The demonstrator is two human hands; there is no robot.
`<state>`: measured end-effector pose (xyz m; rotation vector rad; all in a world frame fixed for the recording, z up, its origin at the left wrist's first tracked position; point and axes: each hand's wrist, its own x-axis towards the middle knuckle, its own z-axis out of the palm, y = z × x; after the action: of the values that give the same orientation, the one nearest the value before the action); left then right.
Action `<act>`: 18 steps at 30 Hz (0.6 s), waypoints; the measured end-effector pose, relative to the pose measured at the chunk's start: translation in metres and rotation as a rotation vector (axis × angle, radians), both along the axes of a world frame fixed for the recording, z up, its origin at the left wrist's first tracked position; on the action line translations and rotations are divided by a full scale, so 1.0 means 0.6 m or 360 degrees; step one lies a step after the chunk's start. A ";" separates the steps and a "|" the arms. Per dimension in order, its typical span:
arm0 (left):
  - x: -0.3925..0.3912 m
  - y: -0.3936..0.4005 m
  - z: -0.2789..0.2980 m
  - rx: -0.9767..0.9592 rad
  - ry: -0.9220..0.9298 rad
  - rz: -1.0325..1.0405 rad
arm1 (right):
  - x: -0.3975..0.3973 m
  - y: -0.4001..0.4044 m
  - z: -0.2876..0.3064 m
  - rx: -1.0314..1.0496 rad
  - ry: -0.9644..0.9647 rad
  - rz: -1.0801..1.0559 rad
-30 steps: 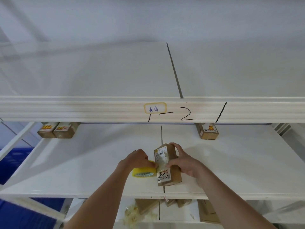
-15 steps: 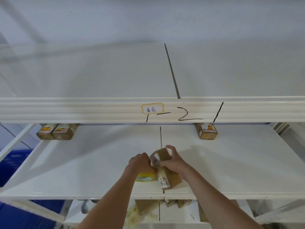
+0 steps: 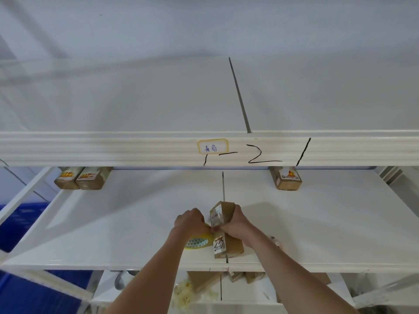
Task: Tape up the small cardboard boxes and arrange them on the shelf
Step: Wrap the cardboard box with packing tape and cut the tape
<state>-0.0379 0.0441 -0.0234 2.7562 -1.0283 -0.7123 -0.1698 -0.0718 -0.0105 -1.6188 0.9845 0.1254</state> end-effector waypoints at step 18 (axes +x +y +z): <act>0.036 0.017 0.030 -0.0187 0.0471 0.0022 | -0.019 -0.058 0.023 0.0189 -0.0122 -0.0046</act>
<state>-0.0161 0.0541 -0.0054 2.4607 -0.9530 -0.9865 -0.1813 -0.1068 0.0034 -1.4900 0.9243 0.0994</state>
